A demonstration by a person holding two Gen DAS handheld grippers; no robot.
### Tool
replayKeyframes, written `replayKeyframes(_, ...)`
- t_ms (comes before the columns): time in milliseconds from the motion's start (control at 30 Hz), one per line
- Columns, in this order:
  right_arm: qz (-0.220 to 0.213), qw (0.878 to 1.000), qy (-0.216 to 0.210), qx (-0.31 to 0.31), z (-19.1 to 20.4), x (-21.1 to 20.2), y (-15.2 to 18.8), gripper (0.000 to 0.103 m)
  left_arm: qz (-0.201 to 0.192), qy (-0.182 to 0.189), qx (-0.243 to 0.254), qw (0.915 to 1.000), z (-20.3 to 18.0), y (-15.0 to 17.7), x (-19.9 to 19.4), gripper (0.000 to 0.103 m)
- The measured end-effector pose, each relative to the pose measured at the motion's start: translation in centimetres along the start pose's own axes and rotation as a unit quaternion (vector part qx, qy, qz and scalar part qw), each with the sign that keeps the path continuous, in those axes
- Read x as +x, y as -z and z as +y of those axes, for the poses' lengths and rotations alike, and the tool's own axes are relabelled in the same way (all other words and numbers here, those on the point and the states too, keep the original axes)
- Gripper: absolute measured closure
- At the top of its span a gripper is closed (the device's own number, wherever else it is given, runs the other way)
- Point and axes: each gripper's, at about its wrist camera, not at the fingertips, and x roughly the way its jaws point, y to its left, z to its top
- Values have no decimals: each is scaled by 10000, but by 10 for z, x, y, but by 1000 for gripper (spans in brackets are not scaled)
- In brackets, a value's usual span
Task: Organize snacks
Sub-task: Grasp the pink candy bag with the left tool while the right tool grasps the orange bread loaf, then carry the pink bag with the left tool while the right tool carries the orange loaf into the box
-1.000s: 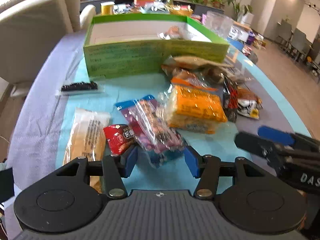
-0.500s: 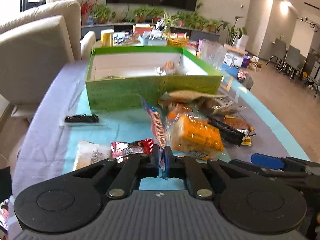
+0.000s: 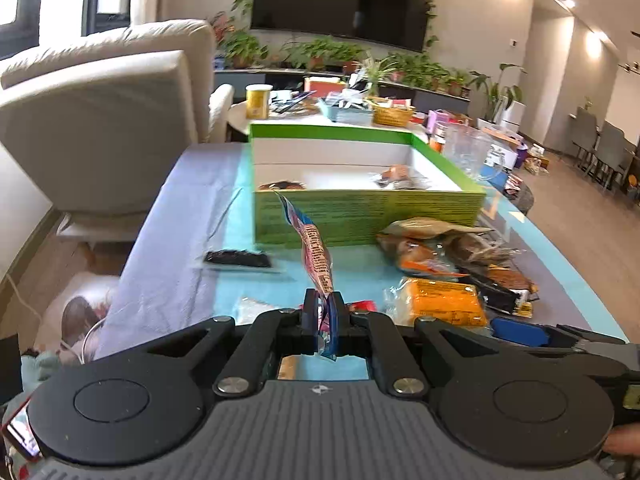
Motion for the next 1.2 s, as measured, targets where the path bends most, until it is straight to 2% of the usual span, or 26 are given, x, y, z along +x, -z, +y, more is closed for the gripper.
replayKeyframes(100, 1, 9990, 395, -227, 11, 13, 0, 45, -18, -49, -57, 10000, 7, 2, 0, 98)
replayKeyframes(200, 40, 9973, 720, -164, 16, 24, 0, 45, 7, -38, -112, 9999, 11, 3, 3, 98)
replayKeyframes(400, -79, 9957, 919, 128, 24, 37, -2, 44, 83, 25, -203, 9998, 20, 6, 8, 98)
replayKeyframes(600, -13, 9932, 1143, -199, 36, 55, -7, 44, 117, 16, -322, 9994, 29, 7, 10, 98)
replayKeyframes(800, 132, 9932, 968, -629, 33, 52, -8, 45, 147, -5, -402, 9991, 35, 7, 13, 98)
replayKeyframes(967, 40, 9966, 794, -225, 17, 35, -8, 45, 127, 46, -337, 9993, 30, 7, 12, 98)
replayKeyframes(1200, 27, 9983, 568, -118, 18, 19, -7, 45, 133, 57, -276, 9995, 24, 6, 11, 98)
